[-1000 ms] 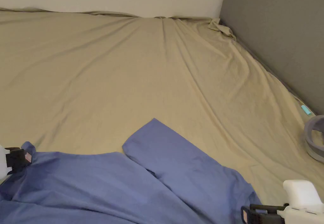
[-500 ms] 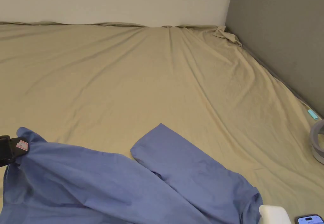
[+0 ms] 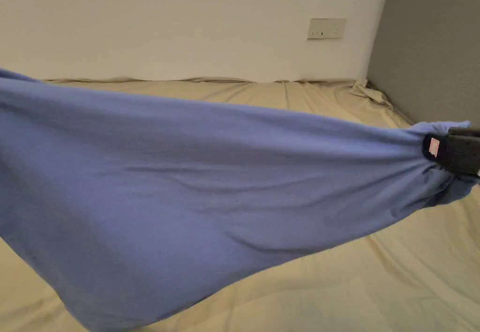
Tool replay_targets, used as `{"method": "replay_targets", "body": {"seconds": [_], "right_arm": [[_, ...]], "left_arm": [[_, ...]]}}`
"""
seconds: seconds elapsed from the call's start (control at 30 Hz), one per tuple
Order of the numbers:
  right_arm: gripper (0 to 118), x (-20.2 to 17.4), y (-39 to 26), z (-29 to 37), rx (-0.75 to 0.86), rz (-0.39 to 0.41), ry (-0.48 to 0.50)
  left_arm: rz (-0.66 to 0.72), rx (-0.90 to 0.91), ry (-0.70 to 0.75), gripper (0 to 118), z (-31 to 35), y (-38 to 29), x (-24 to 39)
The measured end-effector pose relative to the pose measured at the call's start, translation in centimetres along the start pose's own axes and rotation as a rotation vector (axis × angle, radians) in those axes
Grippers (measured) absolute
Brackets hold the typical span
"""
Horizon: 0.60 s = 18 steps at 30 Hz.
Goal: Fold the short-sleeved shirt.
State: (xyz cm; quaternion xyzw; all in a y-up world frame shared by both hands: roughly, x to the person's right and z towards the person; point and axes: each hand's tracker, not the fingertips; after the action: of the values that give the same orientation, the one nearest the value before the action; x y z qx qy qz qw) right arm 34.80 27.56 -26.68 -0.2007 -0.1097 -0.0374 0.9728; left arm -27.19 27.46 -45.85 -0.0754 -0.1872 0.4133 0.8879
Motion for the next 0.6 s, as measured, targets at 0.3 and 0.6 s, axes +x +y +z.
{"method": "replay_targets", "body": {"seconds": [0.3,0.6], "right_arm": [[14,0.4,15.3,-8.5,-0.109,-0.089,0.081],[14,-1.9,17.3,-15.3,-0.15,0.075,-0.004]], "left_arm": [[-0.233,-0.066,0.189,1,-9.5,5.3,4.0],[-0.318,-0.131,0.221,1,-14.9,3.7,2.7]]}}
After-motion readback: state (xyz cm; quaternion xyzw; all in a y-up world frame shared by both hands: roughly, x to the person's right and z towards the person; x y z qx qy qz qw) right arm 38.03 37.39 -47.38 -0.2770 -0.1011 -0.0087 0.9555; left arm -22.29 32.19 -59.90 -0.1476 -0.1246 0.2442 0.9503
